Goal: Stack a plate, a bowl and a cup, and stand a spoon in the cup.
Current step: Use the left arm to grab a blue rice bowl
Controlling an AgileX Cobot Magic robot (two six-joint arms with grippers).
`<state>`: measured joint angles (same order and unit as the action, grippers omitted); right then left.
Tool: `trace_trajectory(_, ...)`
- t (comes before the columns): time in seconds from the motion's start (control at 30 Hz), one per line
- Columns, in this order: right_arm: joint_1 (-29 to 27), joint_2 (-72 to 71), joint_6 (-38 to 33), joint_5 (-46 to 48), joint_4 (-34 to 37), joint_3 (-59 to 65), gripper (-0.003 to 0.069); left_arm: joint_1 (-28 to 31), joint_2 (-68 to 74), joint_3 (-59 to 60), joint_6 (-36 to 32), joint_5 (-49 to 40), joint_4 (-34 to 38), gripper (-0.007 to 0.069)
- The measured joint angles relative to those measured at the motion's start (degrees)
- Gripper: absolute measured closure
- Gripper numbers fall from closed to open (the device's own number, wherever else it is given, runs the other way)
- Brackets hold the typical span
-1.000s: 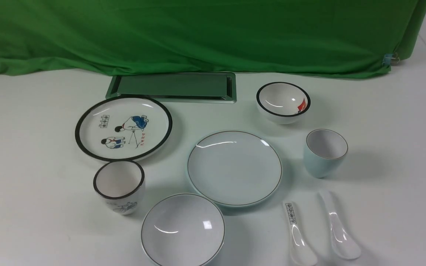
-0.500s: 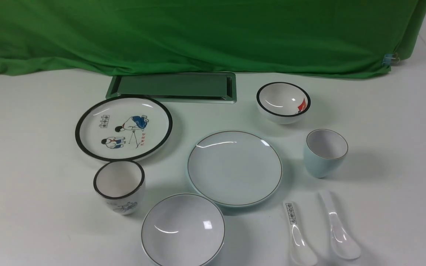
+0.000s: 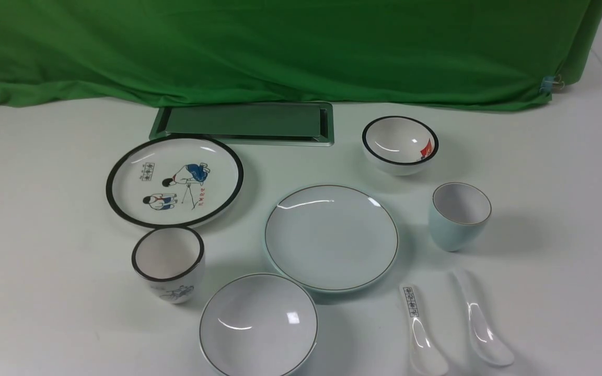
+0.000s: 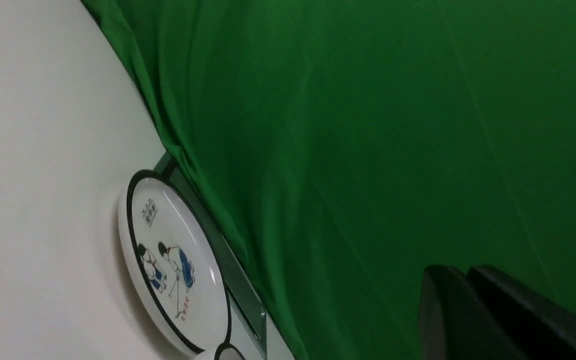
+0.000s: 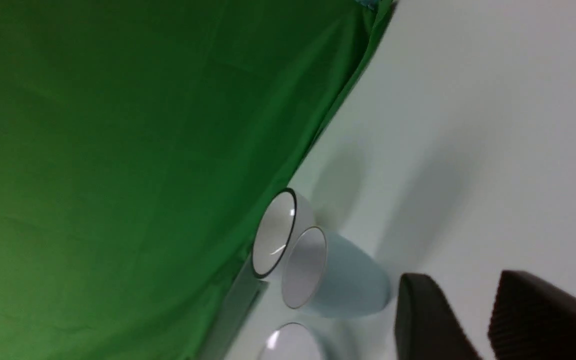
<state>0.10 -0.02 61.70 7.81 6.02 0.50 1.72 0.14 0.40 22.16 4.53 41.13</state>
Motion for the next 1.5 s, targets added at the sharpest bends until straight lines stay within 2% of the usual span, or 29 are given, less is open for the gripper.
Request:
trace_trajectory(0.2, 0.0, 0.0, -4.99, -0.23, -0.06, 0.0, 0.0418, 0.0, 0.0, 0.0, 3.19, 0.79, -0.91, 0.0631)
trace_trajectory(0.33, 0.0, 0.0, -6.26, -1.58, -0.01, 0.0, 0.042, 0.0, 0.0, -0.47, 3.38, 0.71, -6.1, 0.0631)
trace_trajectory(0.43, 0.0, 0.0, -11.7, -5.48, -0.01, 0.0, 0.0422, 0.0, -0.08, -7.32, 3.49, -4.53, -20.61, 0.0631)
trace_trajectory(0.53, 0.24, 0.0, -16.76, -6.89, -0.01, -0.15, 0.0438, 0.0, 0.45, -12.57, 3.49, -9.35, -27.4, 0.0631)
trace_trajectory(0.63, 2.02, 3.36, -27.84, -5.48, 0.05, -3.78, 0.0527, 0.0, 5.97, -21.31, 2.87, -17.72, -37.64, 0.0631)
trace_trajectory(0.7, 3.93, 7.44, -36.48, -4.82, 0.08, -7.83, 0.0603, 0.0, 11.85, -26.35, -1.32, -23.87, -41.13, 0.0631)
trace_trajectory(0.77, 6.41, 13.24, -44.7, -3.79, 0.03, -13.29, 0.0641, 0.0, 19.69, -31.61, -10.05, -30.6, -41.52, 0.0631)
trace_trajectory(0.8, 6.66, 13.8, -46.23, -3.64, 0.03, -13.81, 0.0643, 0.0, 21.17, -32.68, -10.98, -32.1, -41.46, 0.0631)
trace_trajectory(0.87, 9.54, 21.03, -54.41, 0.3, -0.02, -20.73, 0.0645, -0.07, 30.2, -38.93, -21.02, -41.61, -40.6, 0.0631)
trace_trajectory(0.9, 10.02, 22.25, -55.69, 0.69, -0.02, -21.9, 0.0645, -0.14, 31.66, -39.87, -22.16, -43.16, -40.33, 0.0631)
trace_trajectory(0.97, 12.62, 29.03, -61.7, 7.14, -0.02, -28.31, 0.0645, -1.34, 39.15, -44.33, -26.9, -50.13, -38.72, 0.0631)
trace_trajectory(1.07, 16.09, 38.8, -66.65, 18.53, 0.02, -36.74, 0.0645, -6.34, 47.18, -48.42, -32.55, -55.18, -35.36, 0.0631)
trace_trajectory(1.1, 16.09, 39.4, -66.85, 19.31, 0.02, -36.74, 0.0645, -7.22, 48.1, -48.58, -32.91, -55.6, -35.14, 0.0631)
trace_trajectory(1.13, 17.67, 44.53, -68.92, 25.7, 0.02, -40.22, 0.0645, -11.65, 52.01, -49.44, -35.45, -57.08, -33.08, 0.0631)
trace_trajectory(1.17, 17.83, 44.53, -68.92, 26.48, 0.02, -40.56, 0.0645, -11.65, 52.01, -49.44, -35.71, -57.22, -33.08, 0.0631)
trace_trajectory(1.23, 20.04, 51.89, -72.15, 35.97, 0.02, -44.09, 0.0645, -18.74, 58.03, -49.75, -37.56, -59.52, -31.2, 0.0631)
trace_trajectory(1.27, 20.23, 52.35, -72.31, 35.96, 0.02, -44.27, 0.0645, -19.23, 58.5, -49.75, -37.7, -59.64, -31.05, 0.0631)
trace_trajectory(1.3, 21.68, 55.77, -73.77, 39.3, 0.02, -45.38, 0.0644, -22.72, 62.1, -49.75, -37.84, -60.37, -30.97, 0.0631)
trace_trajectory(1.5, 25.04, 62.17, -75.3, 40.57, 0.02, -46.03, 0.0639, -30.37, 72.78, -49.8, -35.56, -56.88, -30.97, 0.0601)
